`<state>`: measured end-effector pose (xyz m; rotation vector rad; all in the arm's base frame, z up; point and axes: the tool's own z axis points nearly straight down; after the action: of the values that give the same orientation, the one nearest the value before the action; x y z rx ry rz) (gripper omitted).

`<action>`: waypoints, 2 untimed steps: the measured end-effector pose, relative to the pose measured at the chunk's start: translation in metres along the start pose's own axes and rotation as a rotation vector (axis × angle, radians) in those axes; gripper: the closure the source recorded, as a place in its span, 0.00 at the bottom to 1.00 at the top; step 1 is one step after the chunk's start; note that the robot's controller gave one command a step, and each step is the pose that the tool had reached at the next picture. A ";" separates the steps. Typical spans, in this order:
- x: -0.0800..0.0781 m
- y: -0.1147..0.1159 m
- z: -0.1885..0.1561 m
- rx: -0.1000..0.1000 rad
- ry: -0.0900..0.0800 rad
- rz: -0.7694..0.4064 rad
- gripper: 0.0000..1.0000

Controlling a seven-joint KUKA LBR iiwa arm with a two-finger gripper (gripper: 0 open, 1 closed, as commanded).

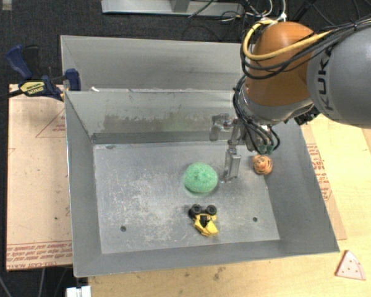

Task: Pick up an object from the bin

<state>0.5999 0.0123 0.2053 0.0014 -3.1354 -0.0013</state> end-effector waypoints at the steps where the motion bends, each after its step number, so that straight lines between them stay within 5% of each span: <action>1: -0.001 0.000 -0.005 0.000 -0.008 0.000 0.00; 2: -0.008 0.006 0.032 0.001 -0.017 -0.046 0.00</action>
Offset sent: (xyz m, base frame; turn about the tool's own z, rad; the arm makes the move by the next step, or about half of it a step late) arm 0.0132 0.0193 -0.1169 -0.1422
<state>0.6077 0.0183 0.1729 0.0735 -3.1514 -0.0002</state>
